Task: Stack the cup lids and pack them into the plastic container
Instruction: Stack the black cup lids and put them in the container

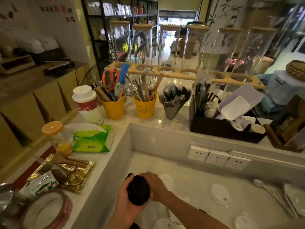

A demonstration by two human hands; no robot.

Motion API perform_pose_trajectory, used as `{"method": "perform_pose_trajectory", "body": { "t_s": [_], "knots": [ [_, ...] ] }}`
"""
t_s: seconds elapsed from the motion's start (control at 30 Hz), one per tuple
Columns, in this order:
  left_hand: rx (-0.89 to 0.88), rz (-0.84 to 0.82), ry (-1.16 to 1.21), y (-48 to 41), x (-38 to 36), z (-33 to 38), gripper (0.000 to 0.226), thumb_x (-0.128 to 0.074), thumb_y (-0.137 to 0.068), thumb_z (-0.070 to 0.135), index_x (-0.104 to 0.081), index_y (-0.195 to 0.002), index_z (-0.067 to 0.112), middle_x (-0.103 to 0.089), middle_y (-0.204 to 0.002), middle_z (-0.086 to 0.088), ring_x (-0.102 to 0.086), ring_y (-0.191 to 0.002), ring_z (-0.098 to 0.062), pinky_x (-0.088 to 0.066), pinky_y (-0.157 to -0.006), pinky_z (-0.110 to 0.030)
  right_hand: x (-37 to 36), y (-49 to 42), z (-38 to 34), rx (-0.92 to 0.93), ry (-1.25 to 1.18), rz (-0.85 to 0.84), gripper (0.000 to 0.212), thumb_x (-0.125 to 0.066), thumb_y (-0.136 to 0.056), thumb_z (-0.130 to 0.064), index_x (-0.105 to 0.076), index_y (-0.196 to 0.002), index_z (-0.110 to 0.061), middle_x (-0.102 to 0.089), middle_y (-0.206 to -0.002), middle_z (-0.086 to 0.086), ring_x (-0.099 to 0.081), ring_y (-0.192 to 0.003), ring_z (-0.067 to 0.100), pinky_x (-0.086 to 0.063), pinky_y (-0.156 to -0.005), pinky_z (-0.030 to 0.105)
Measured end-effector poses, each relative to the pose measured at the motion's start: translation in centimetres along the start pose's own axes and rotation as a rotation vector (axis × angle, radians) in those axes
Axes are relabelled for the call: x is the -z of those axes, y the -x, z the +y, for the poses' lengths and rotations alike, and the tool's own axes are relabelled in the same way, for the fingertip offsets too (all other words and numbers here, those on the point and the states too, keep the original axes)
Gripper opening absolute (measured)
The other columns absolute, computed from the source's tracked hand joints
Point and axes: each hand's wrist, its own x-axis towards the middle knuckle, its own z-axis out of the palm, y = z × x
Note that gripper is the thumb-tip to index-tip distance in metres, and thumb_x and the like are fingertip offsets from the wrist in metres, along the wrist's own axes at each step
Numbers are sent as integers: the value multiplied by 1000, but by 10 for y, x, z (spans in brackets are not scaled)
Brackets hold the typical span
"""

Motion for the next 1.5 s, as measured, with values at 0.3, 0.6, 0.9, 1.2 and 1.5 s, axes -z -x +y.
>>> {"method": "perform_pose_trajectory", "body": {
  "t_s": [0.3,0.6,0.9,1.2,1.5],
  "knots": [
    [-158,45,-375,23,-31,-7,42,-71,-82,50,-67,-108,17,-70,-114,-14,-67,-99,-30,-56,-77,-44,96,98,2,-180,-891,185,87,-84,-67,-51,-38,-139,-33,-48,-137,-1,-55,-121,14,-53,-93,25],
    [-14,-281,-465,55,-93,-68,78,-51,-78,72,-80,-102,4,-75,-114,-24,-74,-104,-38,-64,-76,-50,139,213,-2,-33,-769,216,81,-92,-57,-50,-36,-115,-56,-43,-125,-14,-52,-118,8,-58,-91,25],
    [-55,-340,-613,71,-119,-94,84,-43,-76,73,-72,-114,5,-79,-106,-19,-76,-99,-36,-61,-82,-48,159,254,5,18,-617,308,82,-90,-60,-48,-36,-121,-58,-37,-130,-20,-46,-125,1,-52,-103,28],
    [-82,-340,-755,81,-110,-80,85,-50,-68,92,-74,-118,29,-74,-124,-13,-71,-115,-31,-58,-91,-58,174,262,-4,71,-503,317,83,-89,-64,-38,-37,-125,-56,-34,-125,-32,-46,-122,0,-48,-98,17],
    [21,-367,-665,87,-97,-69,90,-52,-71,90,-71,-124,20,-69,-131,-19,-66,-120,-40,-54,-94,-57,173,265,-9,197,-412,274,85,-81,-75,-20,-35,-134,-59,-25,-138,-34,-33,-130,-10,-42,-97,3]
  ]
}}
